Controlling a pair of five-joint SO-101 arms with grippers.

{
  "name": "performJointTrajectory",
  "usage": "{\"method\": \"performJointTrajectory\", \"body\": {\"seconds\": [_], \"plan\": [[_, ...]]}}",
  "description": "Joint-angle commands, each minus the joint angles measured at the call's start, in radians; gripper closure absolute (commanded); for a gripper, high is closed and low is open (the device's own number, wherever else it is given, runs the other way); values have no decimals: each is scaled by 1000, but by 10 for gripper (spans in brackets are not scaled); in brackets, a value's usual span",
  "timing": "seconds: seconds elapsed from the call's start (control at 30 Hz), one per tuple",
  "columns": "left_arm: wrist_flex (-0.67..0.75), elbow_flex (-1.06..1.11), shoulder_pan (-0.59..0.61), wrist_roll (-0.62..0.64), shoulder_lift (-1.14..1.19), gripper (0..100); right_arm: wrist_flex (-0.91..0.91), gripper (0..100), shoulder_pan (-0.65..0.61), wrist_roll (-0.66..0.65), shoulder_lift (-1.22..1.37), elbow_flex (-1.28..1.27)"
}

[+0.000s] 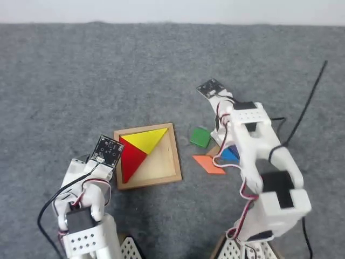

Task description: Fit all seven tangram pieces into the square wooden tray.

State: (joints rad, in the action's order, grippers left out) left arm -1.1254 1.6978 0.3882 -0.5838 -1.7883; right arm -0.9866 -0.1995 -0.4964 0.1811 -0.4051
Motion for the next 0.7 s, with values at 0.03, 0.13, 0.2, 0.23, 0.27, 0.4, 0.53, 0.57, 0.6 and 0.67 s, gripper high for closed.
{"method": "performJointTrajectory", "body": {"seconds": [0.03,0.13,0.2,0.23,0.27,0.4,0.53,0.57,0.6,0.67], "plan": [[-3,-13,8,-9,-18,823,-76,778,13,-51,28,91],[-3,-13,8,-9,-18,823,-94,778,12,-51,22,97],[-3,-13,8,-9,-18,823,-96,778,12,-44,-4,91],[-3,-13,8,-9,-18,823,-97,778,12,-43,-25,83],[-3,-13,8,-9,-18,823,-94,778,12,-41,-53,69],[-3,-13,8,-9,-18,823,-88,778,1,46,-211,6],[-3,-13,8,-9,-18,823,-85,779,-54,180,-389,-86],[-3,-13,8,-9,-18,823,-84,779,-85,213,-423,-114],[-3,-13,8,-9,-18,823,-74,779,-120,244,-443,-146],[-3,-13,8,-9,-18,823,-48,779,-183,311,-446,-203]]}}
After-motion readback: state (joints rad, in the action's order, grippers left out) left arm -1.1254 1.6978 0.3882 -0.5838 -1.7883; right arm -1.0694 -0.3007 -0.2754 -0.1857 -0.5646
